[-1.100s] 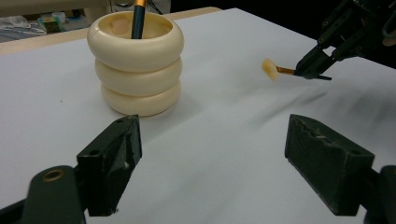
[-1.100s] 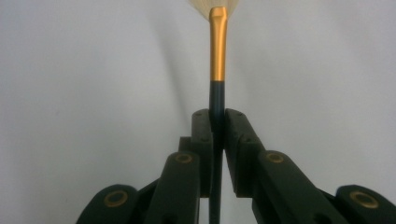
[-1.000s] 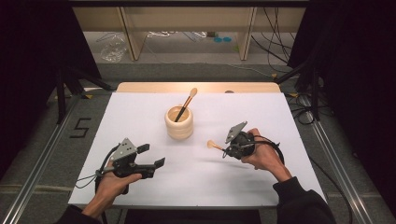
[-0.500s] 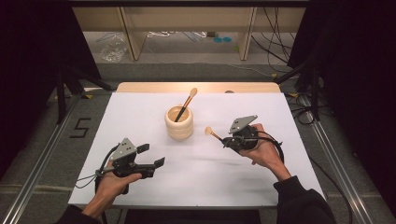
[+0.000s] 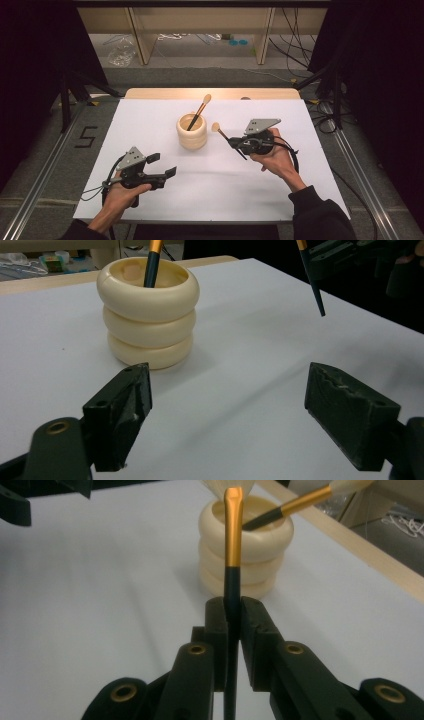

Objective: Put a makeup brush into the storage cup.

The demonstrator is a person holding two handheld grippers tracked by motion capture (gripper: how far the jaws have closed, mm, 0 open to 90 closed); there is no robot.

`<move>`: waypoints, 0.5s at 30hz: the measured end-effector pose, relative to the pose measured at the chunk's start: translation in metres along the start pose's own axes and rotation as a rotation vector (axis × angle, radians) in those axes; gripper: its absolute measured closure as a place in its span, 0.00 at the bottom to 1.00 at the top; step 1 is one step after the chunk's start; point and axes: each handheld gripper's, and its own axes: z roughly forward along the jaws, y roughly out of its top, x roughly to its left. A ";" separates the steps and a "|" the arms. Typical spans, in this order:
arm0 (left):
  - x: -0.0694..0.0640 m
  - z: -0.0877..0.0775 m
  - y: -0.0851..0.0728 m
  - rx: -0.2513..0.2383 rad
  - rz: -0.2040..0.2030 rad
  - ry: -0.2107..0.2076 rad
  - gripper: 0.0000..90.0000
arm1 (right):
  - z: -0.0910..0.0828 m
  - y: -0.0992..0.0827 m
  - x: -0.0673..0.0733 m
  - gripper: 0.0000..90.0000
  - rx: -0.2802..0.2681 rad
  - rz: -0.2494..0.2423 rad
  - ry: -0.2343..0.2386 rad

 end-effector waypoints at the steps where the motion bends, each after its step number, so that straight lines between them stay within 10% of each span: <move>1: 0.000 0.000 0.001 -0.004 -0.011 -0.001 0.21 | 0.001 0.001 0.001 0.93 -0.016 0.008 0.006; 15: -0.014 0.022 0.017 -0.042 0.036 -0.052 0.23 | 0.007 0.009 0.017 0.93 -0.093 -0.009 0.042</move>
